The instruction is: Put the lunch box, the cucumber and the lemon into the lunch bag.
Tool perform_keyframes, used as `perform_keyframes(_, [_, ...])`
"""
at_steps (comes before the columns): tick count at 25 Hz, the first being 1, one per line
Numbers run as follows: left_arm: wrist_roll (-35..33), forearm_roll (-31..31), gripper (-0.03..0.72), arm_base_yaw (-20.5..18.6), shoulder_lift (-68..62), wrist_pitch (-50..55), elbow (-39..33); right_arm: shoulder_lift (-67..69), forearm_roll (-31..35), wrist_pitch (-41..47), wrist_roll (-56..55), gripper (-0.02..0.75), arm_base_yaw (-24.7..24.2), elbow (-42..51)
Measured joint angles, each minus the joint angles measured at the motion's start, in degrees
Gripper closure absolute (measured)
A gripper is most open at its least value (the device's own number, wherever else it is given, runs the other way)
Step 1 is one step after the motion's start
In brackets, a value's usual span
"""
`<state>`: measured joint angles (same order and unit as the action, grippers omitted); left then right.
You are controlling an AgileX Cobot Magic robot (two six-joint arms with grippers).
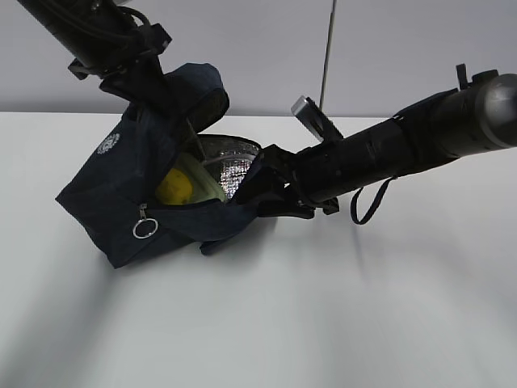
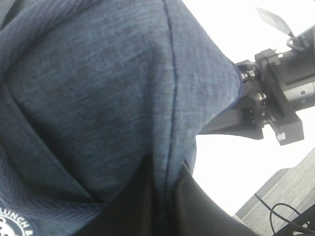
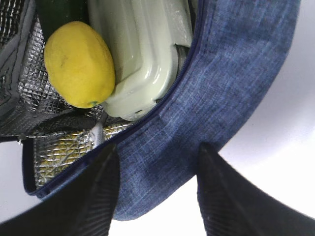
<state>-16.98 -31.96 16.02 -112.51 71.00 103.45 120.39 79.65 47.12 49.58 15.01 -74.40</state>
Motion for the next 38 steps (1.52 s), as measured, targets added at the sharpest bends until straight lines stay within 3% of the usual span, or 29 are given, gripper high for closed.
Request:
perform_keyframes(11, [-0.13,0.0,0.677,0.0,0.0,0.0,0.0,0.0,-1.72,-0.6,-0.83,0.354,0.0,2.47])
perform_keyframes(18, [-0.13,0.0,0.677,0.0,0.0,0.0,0.0,0.0,3.02,-3.64,0.69,0.354,0.0,2.47])
perform_keyframes(27, [-0.13,0.0,0.677,0.0,0.0,0.0,0.0,3.94,14.96,-3.3,6.45,0.361,0.0,2.47])
perform_keyframes(29, [-0.13,0.0,0.677,0.0,0.0,0.0,0.0,4.49,15.19,-3.03,6.59,0.408,0.0,2.47])
perform_keyframes(34, [-0.13,0.0,0.677,0.0,0.0,0.0,0.0,4.52,15.6,-2.82,7.21,0.683,-0.02,2.47])
perform_keyframes(38, [-0.13,0.0,0.677,0.0,0.0,0.0,0.0,3.69,15.49,-1.95,7.64,0.727,-1.0,2.47])
